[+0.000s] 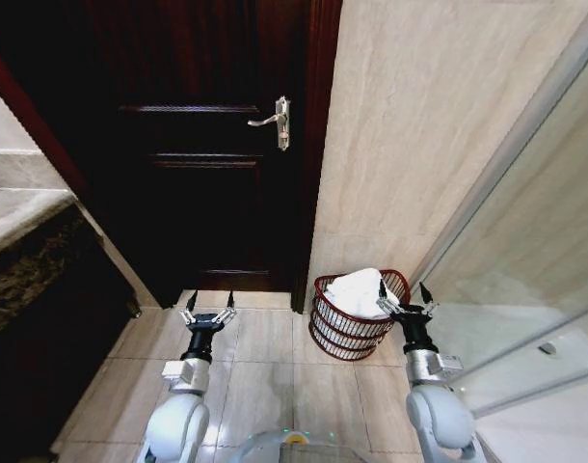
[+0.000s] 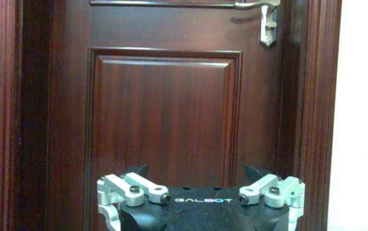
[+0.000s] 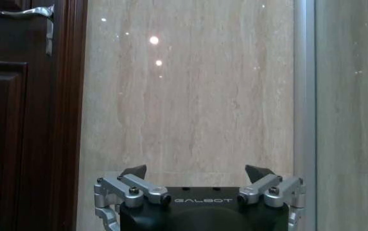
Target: Discard the used towel into the hamper.
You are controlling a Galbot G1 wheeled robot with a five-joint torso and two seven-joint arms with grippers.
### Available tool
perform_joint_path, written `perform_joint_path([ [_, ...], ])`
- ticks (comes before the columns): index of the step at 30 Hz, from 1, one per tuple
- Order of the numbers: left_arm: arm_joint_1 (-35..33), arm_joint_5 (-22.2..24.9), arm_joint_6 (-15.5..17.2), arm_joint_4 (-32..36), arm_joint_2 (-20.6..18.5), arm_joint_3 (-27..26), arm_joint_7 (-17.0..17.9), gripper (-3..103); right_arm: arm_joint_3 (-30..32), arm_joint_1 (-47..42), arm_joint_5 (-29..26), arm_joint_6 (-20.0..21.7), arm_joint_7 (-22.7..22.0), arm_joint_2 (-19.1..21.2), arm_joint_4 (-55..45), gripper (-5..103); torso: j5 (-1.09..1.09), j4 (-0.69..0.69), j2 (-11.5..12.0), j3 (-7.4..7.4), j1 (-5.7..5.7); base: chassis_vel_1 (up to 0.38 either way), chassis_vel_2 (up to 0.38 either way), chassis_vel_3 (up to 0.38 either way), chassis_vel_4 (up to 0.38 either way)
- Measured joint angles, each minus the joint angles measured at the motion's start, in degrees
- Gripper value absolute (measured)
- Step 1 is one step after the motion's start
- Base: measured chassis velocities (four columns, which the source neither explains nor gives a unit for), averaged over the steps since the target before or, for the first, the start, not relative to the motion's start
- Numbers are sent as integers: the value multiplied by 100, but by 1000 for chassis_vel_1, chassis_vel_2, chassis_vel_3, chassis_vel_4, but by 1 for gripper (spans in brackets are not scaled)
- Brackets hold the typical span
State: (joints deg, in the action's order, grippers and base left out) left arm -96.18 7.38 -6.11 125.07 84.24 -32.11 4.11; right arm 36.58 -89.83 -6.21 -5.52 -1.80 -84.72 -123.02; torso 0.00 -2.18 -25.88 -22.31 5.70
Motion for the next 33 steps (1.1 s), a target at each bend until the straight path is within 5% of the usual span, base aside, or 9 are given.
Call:
perform_joint_path([
  [33, -43, 64, 75, 123, -51, -87, 32, 100, -100, -54, -10, 5, -55, -19, -82, 100, 0, 0, -791, -467, 320, 0, 0, 0, 0],
])
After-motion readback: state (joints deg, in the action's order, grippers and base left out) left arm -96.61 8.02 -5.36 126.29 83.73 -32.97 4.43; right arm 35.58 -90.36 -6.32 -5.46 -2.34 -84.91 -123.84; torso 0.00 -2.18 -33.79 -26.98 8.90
